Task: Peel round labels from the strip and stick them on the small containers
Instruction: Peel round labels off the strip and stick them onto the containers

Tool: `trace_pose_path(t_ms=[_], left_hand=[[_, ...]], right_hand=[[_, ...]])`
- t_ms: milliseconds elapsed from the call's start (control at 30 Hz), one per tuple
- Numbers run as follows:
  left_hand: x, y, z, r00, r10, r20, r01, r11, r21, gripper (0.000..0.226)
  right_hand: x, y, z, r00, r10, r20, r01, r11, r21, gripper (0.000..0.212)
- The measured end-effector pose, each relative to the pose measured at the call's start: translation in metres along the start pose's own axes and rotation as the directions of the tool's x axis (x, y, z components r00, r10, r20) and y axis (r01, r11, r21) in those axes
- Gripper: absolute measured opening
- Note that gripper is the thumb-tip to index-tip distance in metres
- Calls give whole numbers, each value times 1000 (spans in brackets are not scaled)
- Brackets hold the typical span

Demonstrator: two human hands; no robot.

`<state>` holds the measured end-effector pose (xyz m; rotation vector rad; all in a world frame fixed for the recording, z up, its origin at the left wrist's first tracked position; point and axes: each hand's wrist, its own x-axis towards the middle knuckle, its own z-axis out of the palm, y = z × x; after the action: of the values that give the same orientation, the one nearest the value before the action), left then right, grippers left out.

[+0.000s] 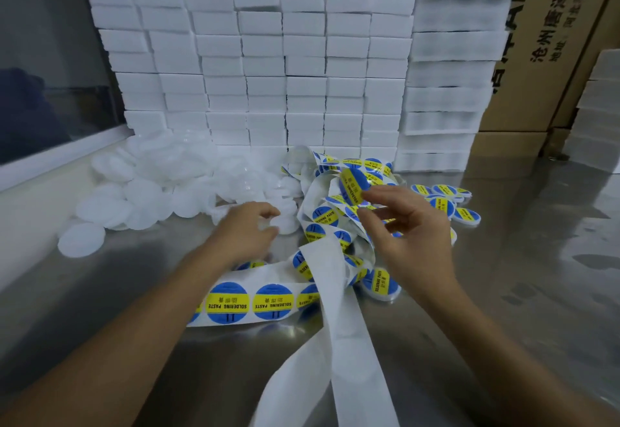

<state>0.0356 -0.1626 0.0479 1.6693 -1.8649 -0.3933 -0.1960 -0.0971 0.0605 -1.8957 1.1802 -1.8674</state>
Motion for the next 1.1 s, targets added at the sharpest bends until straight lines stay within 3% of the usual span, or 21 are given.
trace_pose_path(t_ms=[67,167,267,400,533,633,733,867,933,1000,1100], left_hand=[[10,4,9,992,37,119,-51,992,119,38],[19,8,17,973,35,226,-82,976,203,7],[24,6,23,983,-33,180,-34,934,356,20],[24,11,26,999,-22,41,6,931,364,15],[17,15,28,999,10,53,-35,866,499,5],[10,21,25,998,56,7,-51,833,551,16],[1,34,13,982,125,-139,-58,909,412,22],[-21,48,2,943,149,-296,-170,985,-44,18],[-37,57,-1,935,72,-347,-193,925,-327,16],[-51,66,-2,955,-26,-294,-162,788,-594,20],[-66,71,-2,983,-66,-173,-90,648,-756,19]], right_hand=[[-4,1,1,977,-205,62,211,973,-99,17],[-5,1,2,943,-306,128,322,938,-131,17],[-4,2,1,941,-311,136,328,935,-135,16],[-3,4,-1,946,-300,123,316,938,-141,13],[-3,3,-1,952,-284,116,299,945,-131,11],[-4,4,1,955,-270,122,285,951,-120,11],[-6,7,3,962,-229,146,247,962,-117,13],[-8,9,6,973,-185,141,202,972,-117,17],[-9,7,7,979,-155,130,168,981,-95,23],[-9,6,10,987,-109,120,119,990,-75,30],[-12,1,15,991,-35,132,40,998,-40,35]])
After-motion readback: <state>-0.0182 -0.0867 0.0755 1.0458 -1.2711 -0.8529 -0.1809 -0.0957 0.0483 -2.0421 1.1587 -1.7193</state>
